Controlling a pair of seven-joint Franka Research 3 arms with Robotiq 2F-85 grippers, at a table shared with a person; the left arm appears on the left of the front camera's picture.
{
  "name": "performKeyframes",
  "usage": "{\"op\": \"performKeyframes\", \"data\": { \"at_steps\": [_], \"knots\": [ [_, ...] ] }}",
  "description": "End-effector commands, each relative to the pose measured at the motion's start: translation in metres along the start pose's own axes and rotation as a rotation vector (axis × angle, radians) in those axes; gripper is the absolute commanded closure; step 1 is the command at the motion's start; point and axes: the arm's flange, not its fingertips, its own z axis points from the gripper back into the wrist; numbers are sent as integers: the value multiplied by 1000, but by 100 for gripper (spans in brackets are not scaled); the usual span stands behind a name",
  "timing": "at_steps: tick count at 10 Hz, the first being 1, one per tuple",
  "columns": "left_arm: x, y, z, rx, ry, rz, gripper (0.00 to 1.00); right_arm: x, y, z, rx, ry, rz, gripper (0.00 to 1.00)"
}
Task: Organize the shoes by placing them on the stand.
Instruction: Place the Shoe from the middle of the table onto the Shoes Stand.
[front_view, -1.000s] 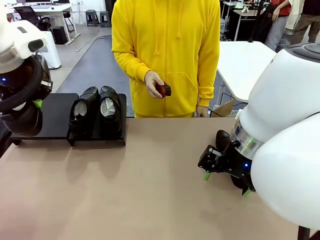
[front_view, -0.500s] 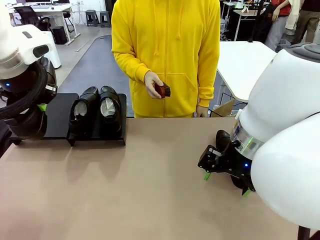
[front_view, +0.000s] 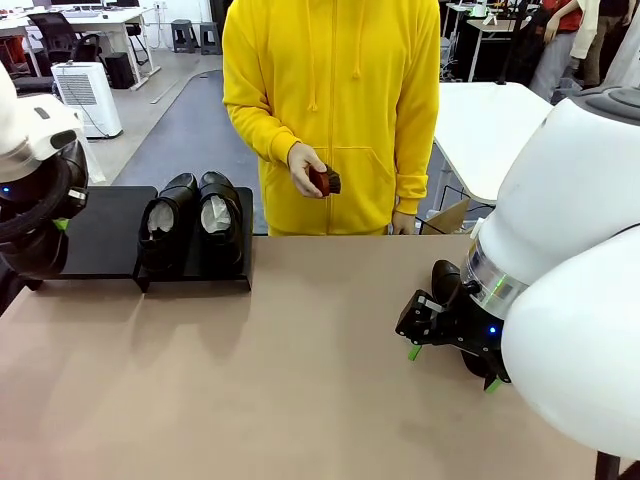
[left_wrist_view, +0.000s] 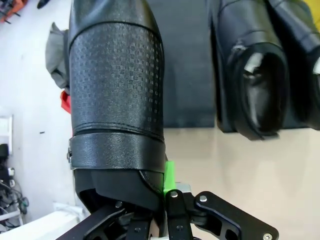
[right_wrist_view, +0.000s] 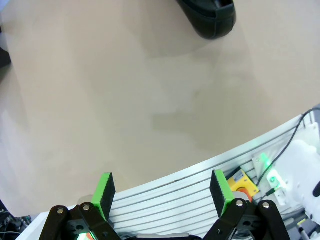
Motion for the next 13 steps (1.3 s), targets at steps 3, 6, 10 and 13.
{"op": "performKeyframes", "data": {
  "at_steps": [3,6,10,13],
  "knots": [
    [30,23,-33,68,-127,-95,100,3,1,-1,4,-4,11,0],
    [44,28,-69,127,-114,-150,100,3,1,-1,4,-4,11,0],
    [53,32,-96,133,-77,-143,100,3,1,-1,4,-4,11,0],
    [61,32,-111,115,-50,-122,100,3,1,-1,4,-4,11,0]
  ]
}}
